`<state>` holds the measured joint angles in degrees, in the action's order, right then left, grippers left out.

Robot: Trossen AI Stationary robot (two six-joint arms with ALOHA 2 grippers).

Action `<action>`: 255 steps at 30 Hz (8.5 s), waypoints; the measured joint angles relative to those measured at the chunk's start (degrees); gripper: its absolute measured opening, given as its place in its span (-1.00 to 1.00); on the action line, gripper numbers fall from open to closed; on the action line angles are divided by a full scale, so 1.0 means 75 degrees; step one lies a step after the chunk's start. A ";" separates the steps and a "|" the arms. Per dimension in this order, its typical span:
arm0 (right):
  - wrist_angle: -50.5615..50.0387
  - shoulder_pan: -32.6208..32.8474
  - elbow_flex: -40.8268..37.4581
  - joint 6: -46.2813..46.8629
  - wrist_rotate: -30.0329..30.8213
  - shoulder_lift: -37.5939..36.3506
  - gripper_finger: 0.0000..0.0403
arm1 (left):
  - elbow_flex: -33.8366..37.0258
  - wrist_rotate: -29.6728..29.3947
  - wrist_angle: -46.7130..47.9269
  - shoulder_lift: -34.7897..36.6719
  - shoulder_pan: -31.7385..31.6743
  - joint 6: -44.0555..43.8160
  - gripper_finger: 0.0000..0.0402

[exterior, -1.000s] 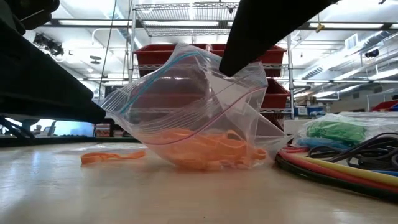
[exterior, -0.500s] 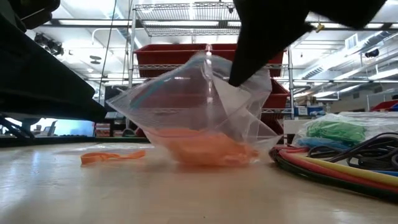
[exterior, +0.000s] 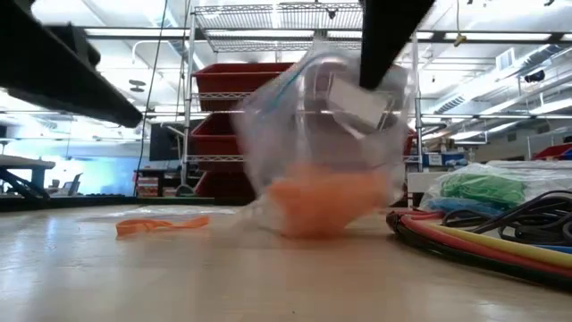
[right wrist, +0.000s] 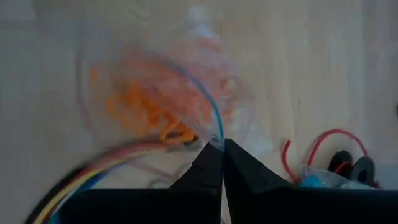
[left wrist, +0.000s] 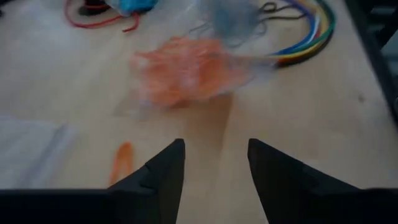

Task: Sort rubber bands
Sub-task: Put the orange rubber band into the transparent zip bag, then close the transparent zip bag

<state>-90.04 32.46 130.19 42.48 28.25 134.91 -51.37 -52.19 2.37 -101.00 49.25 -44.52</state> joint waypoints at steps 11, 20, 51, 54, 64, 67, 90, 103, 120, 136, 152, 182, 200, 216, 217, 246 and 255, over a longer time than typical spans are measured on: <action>0.0051 -0.0510 0.0000 -0.0290 -0.1123 -0.1337 -1.00 | -0.0524 0.0582 0.3312 0.0176 -0.0278 -0.0954 -0.07; 0.0150 -0.0501 0.0000 -0.0291 -0.1115 -0.1421 -1.00 | 0.0720 0.0923 0.1581 0.0126 -0.0734 -0.1430 0.20; 0.0452 -0.0638 -0.0001 -0.0277 -0.2093 -0.1398 -1.00 | -0.2646 0.1622 0.1650 0.0502 -0.0900 0.3837 -0.99; 0.0632 -0.0716 0.0000 -0.0283 -0.2418 -0.1398 -1.00 | -0.3383 0.1498 0.1839 0.0517 -0.0833 0.4604 -0.99; 0.1482 -0.0880 0.0000 -0.0400 -0.2933 -0.1395 -1.00 | -0.3692 0.2004 0.1522 -0.0264 -0.1384 0.5125 -0.98; 0.1483 -0.0902 0.0000 -0.0417 -0.2936 -0.1395 -1.00 | -0.3692 0.1997 0.1693 -0.0482 -0.1545 0.4848 -0.98; 0.1955 -0.0905 -0.0001 -0.0414 -0.2928 -0.1392 -1.00 | -0.3707 0.2082 0.3188 -0.0559 -0.1728 0.3256 -0.25; 0.1944 -0.0902 0.0000 -0.0431 -0.2938 -0.1392 -1.00 | -0.5981 0.2107 0.5634 -0.0559 -0.1034 0.3022 0.30; 0.2207 -0.0800 0.0000 -0.0696 -0.4238 -0.1392 -1.00 | -0.4025 0.0268 0.5031 -0.0597 0.0667 0.0463 0.13; 0.3316 -0.1547 -0.0001 -0.0691 -0.6562 -0.1392 -1.00 | -0.1556 -0.3061 -0.3004 -0.1873 0.0730 0.3604 0.11; 0.3792 -0.1744 -0.0002 -0.0636 -0.6811 -0.1392 -1.00 | -0.1609 -0.2205 -0.3036 -0.1987 0.0300 0.3493 0.11; 0.3455 -0.2106 -0.0143 -0.0621 -0.6592 -0.1392 -1.00 | -0.1612 -0.3091 -0.3621 -0.1987 0.0484 0.4114 0.11; 0.3602 -0.2079 -0.0857 -0.0621 -0.6715 -0.1392 -1.00 | -0.1696 -0.2231 -0.3750 -0.1984 0.0560 0.5083 -0.96; 0.1289 -0.1732 -0.0848 -0.1812 -0.6081 -0.1438 -0.64 | -0.1696 -0.2616 -0.2703 -0.1984 0.0892 0.4072 -0.99; 0.1311 -0.1679 -0.0848 -0.1895 -0.6065 -0.1438 -0.63 | -0.1696 -0.2617 -0.2689 -0.1984 0.0891 0.4044 -0.99; 0.2892 -0.0356 -0.1596 -0.3022 -0.3170 -0.1645 -0.64 | -0.1693 -0.2607 -0.2629 -0.1984 0.0898 0.3842 -1.00; 0.3666 -0.0404 -0.2142 -0.3083 -0.3191 -0.1640 -0.64 | -0.1693 -0.2604 -0.2631 -0.1984 0.0898 0.3842 -1.00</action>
<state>-62.54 29.43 114.13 19.35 4.32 122.61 -64.07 -71.72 -17.37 -115.87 55.99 -15.70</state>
